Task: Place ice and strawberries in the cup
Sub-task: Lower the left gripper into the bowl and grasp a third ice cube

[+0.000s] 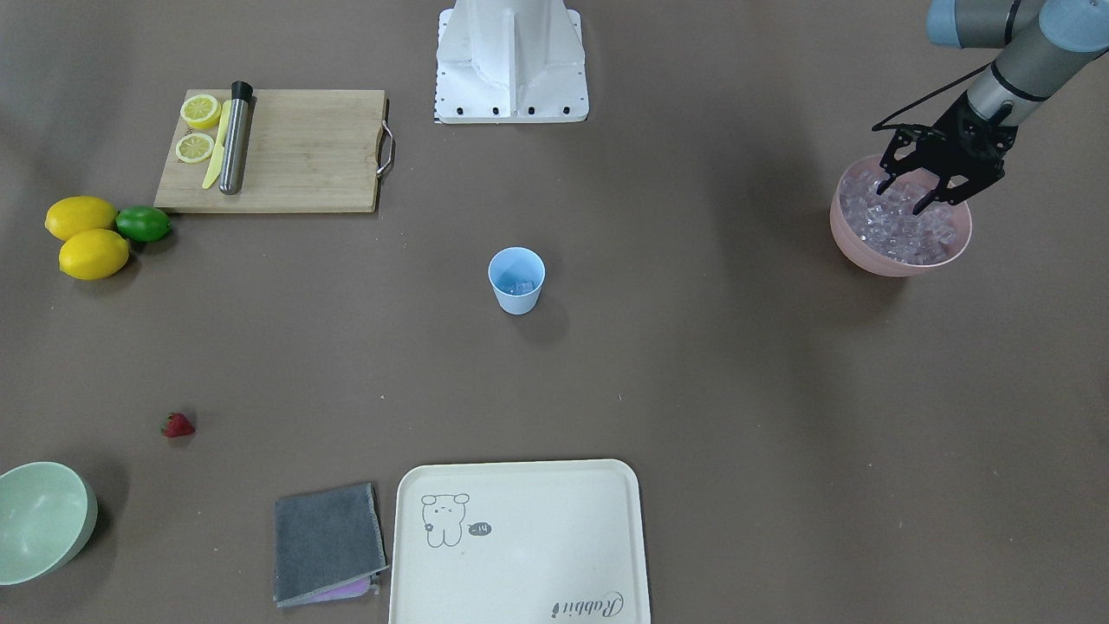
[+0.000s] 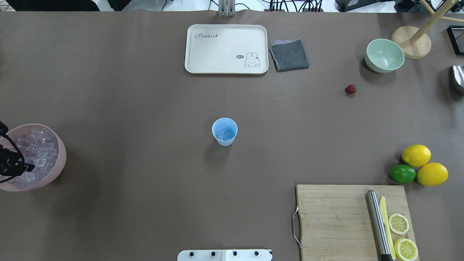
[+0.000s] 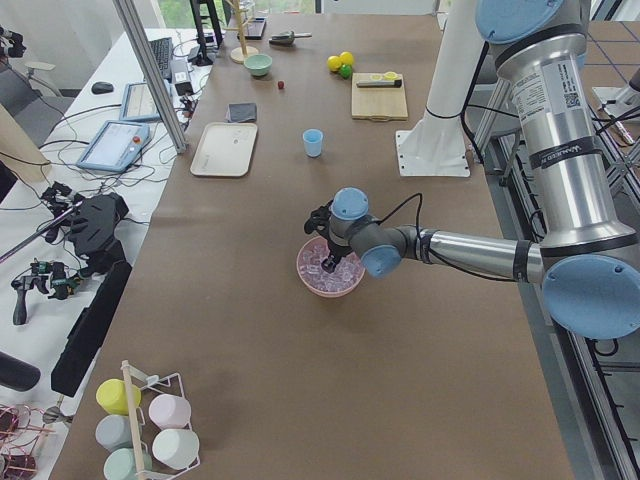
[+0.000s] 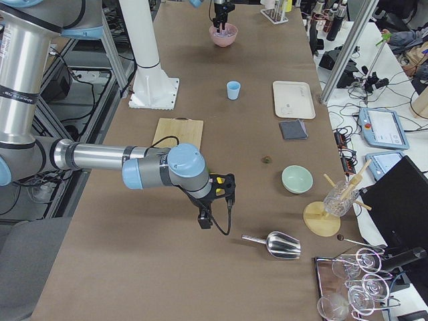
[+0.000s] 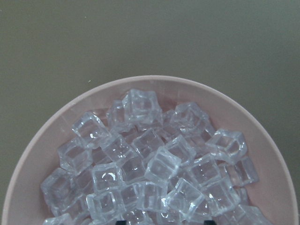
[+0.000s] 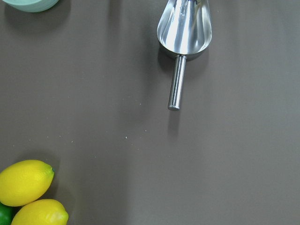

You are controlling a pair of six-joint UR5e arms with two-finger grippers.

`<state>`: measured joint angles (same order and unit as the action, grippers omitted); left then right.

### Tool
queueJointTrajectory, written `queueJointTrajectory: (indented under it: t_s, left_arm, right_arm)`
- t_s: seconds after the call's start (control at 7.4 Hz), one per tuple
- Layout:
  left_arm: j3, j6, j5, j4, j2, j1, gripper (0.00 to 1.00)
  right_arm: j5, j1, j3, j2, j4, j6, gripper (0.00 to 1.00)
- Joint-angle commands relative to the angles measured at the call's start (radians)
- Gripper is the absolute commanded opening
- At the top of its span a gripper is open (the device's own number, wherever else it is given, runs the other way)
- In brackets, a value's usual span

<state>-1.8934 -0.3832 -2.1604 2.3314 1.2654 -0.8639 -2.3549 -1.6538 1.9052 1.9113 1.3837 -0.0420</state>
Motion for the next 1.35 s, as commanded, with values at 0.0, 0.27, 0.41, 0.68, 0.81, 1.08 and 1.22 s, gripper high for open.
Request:
queueJointTrajectory:
  t_s: [0.0,0.27,0.41,0.68,0.81,1.08,1.22]
  left_arm:
    - [0.000,-0.044,0.002,0.005,0.003,0.035,0.64]
    - [0.011,-0.046,0.002,0.013,-0.001,0.045,0.64]
    - [0.019,-0.046,0.004,0.014,-0.003,0.045,0.63]
    - [0.030,-0.046,0.007,0.020,-0.001,0.045,0.63]
    - [0.028,-0.046,0.007,0.020,-0.001,0.045,0.62]
    - [0.030,-0.048,-0.001,0.020,0.014,0.045,0.61]
    - [0.030,-0.048,-0.004,0.020,0.031,0.045,0.60]
  right_arm:
    - [0.006,0.000,0.000,0.000,0.000,-0.001,1.00]
    - [0.006,0.002,-0.005,0.000,0.000,-0.002,1.00]
    - [0.006,0.003,-0.005,0.000,0.000,-0.002,1.00]
    - [0.006,0.003,-0.005,0.000,0.000,-0.002,1.00]
    - [0.008,0.005,-0.005,0.000,0.000,-0.002,1.00]
    - [0.008,0.006,-0.005,-0.002,0.000,-0.002,1.00]
    - [0.008,0.009,-0.005,-0.003,0.000,-0.004,1.00]
